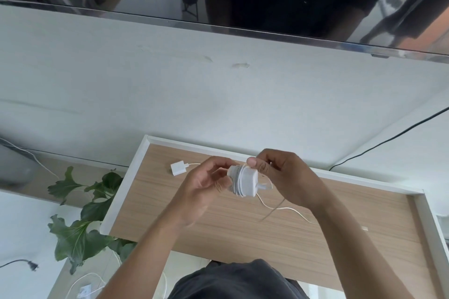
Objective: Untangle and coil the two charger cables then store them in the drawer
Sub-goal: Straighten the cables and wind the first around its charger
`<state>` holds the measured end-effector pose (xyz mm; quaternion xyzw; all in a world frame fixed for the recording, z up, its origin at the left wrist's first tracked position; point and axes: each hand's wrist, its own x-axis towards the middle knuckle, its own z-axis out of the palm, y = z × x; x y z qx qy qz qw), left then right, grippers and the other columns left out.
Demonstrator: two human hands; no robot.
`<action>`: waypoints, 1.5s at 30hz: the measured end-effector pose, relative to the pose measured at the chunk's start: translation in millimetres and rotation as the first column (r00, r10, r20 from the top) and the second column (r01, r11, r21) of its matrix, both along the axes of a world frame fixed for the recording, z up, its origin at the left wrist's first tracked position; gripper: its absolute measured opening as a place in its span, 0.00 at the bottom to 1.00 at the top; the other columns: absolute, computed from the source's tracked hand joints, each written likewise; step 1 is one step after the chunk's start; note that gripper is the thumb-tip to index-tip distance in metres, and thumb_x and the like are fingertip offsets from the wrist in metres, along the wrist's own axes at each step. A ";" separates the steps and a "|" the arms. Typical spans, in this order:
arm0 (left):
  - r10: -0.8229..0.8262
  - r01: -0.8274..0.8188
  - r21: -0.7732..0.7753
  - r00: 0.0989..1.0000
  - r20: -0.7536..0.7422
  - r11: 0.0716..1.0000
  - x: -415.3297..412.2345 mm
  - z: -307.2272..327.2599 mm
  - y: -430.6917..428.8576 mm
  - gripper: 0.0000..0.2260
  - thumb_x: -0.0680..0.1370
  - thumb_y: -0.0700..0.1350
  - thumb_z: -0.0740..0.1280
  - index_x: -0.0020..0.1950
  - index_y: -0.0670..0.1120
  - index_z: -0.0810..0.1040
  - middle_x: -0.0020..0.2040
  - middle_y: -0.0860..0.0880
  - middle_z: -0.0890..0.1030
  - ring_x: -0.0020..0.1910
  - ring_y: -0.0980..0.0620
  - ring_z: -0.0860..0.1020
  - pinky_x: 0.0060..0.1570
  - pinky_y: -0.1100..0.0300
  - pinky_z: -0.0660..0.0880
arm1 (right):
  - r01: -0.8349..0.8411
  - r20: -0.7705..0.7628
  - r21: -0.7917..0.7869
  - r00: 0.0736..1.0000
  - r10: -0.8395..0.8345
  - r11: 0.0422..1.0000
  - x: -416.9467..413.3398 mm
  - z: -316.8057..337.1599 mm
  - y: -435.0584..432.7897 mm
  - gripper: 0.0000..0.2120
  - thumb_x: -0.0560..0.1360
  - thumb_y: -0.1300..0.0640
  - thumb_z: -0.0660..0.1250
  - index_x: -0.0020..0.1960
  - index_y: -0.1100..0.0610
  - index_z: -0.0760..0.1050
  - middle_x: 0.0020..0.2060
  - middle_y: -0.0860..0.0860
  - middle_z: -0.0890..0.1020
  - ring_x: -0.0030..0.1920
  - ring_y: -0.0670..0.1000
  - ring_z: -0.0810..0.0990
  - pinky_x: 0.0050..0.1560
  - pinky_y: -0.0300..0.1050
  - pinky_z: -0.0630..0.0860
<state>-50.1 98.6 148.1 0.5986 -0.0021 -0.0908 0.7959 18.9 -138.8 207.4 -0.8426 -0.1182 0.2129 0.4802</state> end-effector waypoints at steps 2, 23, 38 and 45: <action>0.042 -0.050 -0.175 0.998 -0.045 0.983 0.1 0.9 -4.5 0.13 0.81 0.46 0.75 0.65 0.44 0.83 0.61 0.42 0.83 0.62 0.43 0.80 0.62 0.49 0.78 | -0.012 -0.002 -0.006 1.000 0.012 1.000 -4.3 -13.5 3.2 0.23 0.83 0.34 0.66 0.38 0.50 0.77 0.31 0.43 0.70 0.33 0.47 0.65 0.36 0.45 0.63; 0.144 -0.135 0.368 0.990 0.002 0.920 -1.5 -5.6 0.5 0.12 0.83 0.42 0.75 0.66 0.51 0.81 0.58 0.50 0.85 0.60 0.53 0.83 0.60 0.65 0.77 | -0.105 0.142 -0.047 0.984 0.111 0.993 -17.6 22.0 -1.5 0.15 0.88 0.43 0.67 0.48 0.49 0.85 0.27 0.45 0.75 0.29 0.45 0.66 0.32 0.37 0.64; 0.090 -0.107 -0.248 0.993 -0.082 0.963 -5.4 1.7 -15.3 0.11 0.84 0.38 0.66 0.65 0.41 0.80 0.61 0.42 0.84 0.63 0.45 0.81 0.66 0.49 0.79 | -0.032 -0.035 -0.009 0.999 0.032 0.999 -16.7 -9.7 0.8 0.24 0.89 0.40 0.60 0.40 0.54 0.73 0.33 0.46 0.68 0.33 0.47 0.63 0.35 0.42 0.63; 0.337 -0.334 0.045 0.939 -0.064 0.941 0.2 -4.7 -18.4 0.14 0.83 0.49 0.73 0.65 0.44 0.80 0.61 0.45 0.86 0.63 0.46 0.83 0.70 0.43 0.77 | -0.173 -0.020 -0.085 0.985 0.172 0.981 -34.1 -21.6 6.2 0.20 0.90 0.43 0.60 0.49 0.48 0.85 0.31 0.56 0.72 0.30 0.49 0.68 0.36 0.46 0.68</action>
